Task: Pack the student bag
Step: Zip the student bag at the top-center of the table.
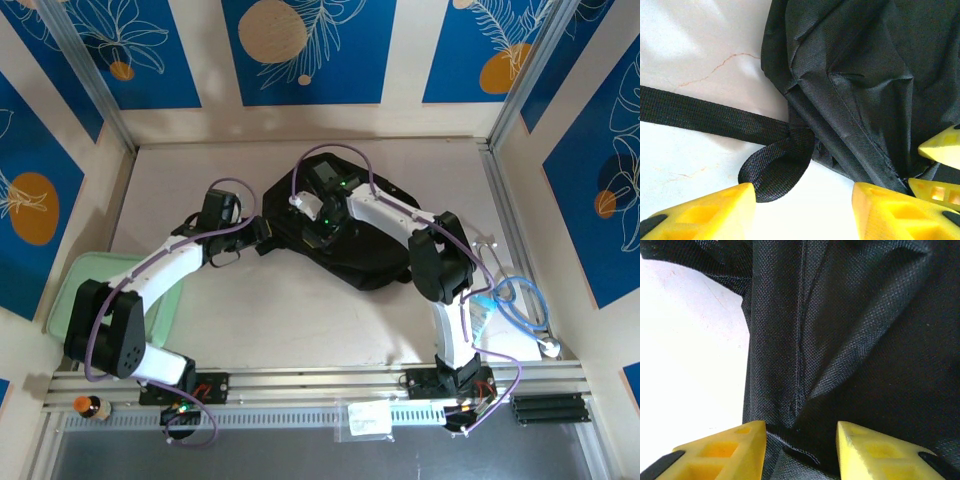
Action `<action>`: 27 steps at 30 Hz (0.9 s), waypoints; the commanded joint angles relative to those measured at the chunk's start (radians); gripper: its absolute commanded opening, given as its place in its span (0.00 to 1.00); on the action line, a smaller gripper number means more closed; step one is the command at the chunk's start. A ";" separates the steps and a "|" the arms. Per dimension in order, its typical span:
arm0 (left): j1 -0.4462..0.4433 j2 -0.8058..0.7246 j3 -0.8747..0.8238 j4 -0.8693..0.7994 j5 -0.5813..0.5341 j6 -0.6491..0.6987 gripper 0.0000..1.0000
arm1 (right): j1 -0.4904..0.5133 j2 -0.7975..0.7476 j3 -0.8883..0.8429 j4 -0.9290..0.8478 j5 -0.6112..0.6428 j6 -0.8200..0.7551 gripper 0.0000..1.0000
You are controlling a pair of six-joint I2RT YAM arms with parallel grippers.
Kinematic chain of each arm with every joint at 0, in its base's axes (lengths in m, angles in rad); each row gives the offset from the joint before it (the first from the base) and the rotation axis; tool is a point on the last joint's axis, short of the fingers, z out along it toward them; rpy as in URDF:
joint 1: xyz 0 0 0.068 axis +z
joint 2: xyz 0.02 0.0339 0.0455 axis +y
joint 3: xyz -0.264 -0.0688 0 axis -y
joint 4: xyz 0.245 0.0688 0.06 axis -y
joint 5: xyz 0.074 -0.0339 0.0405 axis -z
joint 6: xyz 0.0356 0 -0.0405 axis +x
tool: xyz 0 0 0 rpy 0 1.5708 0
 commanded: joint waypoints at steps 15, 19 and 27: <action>0.016 -0.001 -0.009 -0.013 0.038 -0.009 0.53 | -0.025 0.017 0.024 -0.017 -0.025 -0.003 0.24; 0.015 -0.002 -0.009 -0.014 0.039 -0.007 0.54 | -0.016 0.033 0.031 -0.017 -0.013 -0.009 0.31; 0.016 -0.001 -0.010 -0.016 0.042 -0.004 0.54 | -0.005 0.067 0.046 -0.002 0.040 -0.014 0.28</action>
